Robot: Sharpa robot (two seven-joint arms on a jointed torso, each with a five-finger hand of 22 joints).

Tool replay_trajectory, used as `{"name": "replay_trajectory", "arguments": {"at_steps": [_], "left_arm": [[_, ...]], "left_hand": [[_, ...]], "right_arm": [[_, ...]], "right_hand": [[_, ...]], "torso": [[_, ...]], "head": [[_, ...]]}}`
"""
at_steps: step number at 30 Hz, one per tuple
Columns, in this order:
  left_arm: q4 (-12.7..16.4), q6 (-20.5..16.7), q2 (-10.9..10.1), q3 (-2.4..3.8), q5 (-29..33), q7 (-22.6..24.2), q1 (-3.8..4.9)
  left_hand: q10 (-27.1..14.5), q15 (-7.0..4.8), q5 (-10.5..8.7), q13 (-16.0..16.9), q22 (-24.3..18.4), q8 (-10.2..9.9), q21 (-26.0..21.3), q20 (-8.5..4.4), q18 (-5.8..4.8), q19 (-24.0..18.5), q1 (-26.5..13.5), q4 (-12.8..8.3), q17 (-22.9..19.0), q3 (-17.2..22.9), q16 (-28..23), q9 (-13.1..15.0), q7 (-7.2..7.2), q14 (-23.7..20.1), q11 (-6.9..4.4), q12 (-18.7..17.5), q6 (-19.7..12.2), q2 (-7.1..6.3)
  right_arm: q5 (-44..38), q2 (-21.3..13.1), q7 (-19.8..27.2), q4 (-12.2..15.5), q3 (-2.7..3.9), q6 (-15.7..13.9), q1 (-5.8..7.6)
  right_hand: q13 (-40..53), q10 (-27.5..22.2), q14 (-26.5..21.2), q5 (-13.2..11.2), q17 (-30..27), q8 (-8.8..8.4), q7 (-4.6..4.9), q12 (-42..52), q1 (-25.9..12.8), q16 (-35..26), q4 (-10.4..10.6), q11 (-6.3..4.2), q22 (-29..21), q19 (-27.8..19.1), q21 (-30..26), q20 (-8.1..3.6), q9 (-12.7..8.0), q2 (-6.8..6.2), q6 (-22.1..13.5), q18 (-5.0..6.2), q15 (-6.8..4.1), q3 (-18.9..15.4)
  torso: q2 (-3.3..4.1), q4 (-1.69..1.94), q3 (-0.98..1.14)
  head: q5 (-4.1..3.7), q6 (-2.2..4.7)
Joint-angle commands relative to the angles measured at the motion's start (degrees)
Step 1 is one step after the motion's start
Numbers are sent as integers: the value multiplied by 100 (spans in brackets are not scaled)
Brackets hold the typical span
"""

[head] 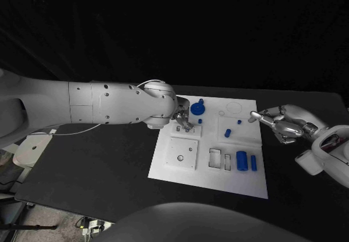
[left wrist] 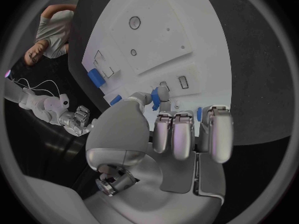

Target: Assemble the parts on the task board

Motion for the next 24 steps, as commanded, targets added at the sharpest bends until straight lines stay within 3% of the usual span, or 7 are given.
{"name": "replay_trajectory", "arguments": {"at_steps": [1,24], "left_arm": [[-4,41,5,0,-39,-42,-12],[-21,-9,-15,0,-89,-54,-60]], "left_hand": [[617,-2,-41,1506,1393,19,-12,-15,2,380,47,7,1508,44,14,5,-14,615,-6,-32,-24,-17],[617,-1,-58,1506,1390,19,-22,-14,4,373,62,5,1508,76,14,9,-12,615,-5,-32,-32,5]], "right_arm": [[-9,0,-43,-3,-1,109,-4],[-10,-8,-93,-20,-1,150,-10]], "right_hand": [[1508,596,598,-28,1508,5,-7,22,-37,20,-1,-10,1076,-33,-29,-10,-8,6,-14,23,-22,-21],[1508,596,598,-25,1508,2,-5,22,-29,20,-5,-9,1076,-35,-31,-10,-11,7,-21,24,-21,-22]], "torso": [[-2,3,1],[5,1,-3]], "head": [[1,0],[14,0]]}}
